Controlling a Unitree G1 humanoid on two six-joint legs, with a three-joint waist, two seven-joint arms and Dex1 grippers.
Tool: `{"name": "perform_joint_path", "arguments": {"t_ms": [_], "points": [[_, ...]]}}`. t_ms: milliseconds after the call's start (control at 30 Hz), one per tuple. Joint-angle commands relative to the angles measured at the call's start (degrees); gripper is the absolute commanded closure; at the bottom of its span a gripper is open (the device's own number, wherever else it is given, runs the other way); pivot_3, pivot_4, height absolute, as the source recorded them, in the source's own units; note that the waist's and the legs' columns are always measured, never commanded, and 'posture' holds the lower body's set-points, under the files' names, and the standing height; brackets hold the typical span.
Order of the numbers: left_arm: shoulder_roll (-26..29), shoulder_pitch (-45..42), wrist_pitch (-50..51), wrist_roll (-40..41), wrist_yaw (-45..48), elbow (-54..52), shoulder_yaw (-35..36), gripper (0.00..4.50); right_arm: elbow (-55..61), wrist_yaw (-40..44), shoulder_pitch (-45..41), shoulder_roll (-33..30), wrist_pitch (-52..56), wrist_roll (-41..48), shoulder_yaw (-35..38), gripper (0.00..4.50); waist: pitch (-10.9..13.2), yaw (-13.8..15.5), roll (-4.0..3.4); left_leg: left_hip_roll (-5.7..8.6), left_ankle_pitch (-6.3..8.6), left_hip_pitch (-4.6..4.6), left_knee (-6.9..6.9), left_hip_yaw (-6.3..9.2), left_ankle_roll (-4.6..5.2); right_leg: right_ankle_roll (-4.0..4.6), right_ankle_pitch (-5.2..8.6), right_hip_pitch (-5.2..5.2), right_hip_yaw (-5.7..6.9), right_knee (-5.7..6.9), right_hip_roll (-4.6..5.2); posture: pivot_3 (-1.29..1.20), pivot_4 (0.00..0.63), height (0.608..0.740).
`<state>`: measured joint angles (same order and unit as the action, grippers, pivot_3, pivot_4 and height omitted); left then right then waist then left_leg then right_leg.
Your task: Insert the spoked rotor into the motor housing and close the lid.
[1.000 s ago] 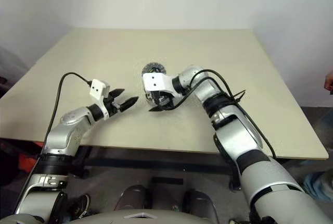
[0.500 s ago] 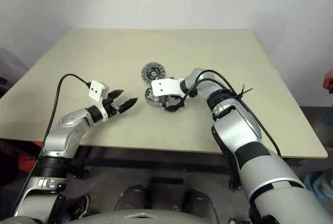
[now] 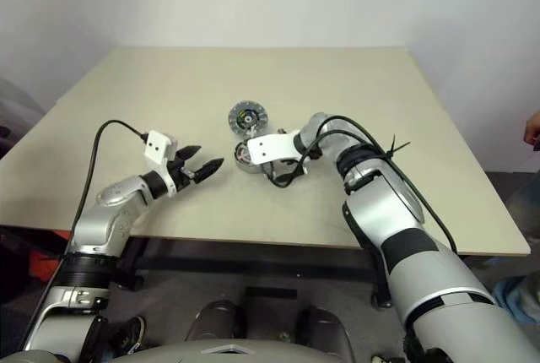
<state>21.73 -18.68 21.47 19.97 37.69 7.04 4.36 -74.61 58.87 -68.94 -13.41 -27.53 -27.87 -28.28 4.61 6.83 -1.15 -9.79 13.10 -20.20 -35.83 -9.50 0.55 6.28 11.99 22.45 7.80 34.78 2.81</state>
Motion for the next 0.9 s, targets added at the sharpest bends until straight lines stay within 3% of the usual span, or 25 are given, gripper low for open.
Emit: {"name": "perform_joint_path", "arguments": {"t_ms": [33, 900], "points": [[0.1, -0.8, -1.2, 0.1, -0.3, -1.4, 0.8, 0.0, 0.0, -1.6, -2.3, 0.5, -0.8, -1.7, -0.9, 0.01, 0.0, 0.0, 0.0, 0.0, 0.0, 0.02, 0.0, -0.01, 0.0, -0.01, 0.01, 0.0, 0.0, 0.0, 0.0, 0.0, 0.0, 0.74], [-0.9, 0.9, -1.6, 0.4, -2.0, -2.4, 1.0, 0.0, -2.0, -0.8, -6.8, 2.3, -4.8, -10.6, -7.1, 0.01, 0.0, -1.3, -0.01, -0.01, 0.0, -0.21, -0.02, -0.01, -0.01, 0.22, -0.08, 0.18, -0.02, 0.04, 0.0, 0.0, 0.0, 0.74]]}}
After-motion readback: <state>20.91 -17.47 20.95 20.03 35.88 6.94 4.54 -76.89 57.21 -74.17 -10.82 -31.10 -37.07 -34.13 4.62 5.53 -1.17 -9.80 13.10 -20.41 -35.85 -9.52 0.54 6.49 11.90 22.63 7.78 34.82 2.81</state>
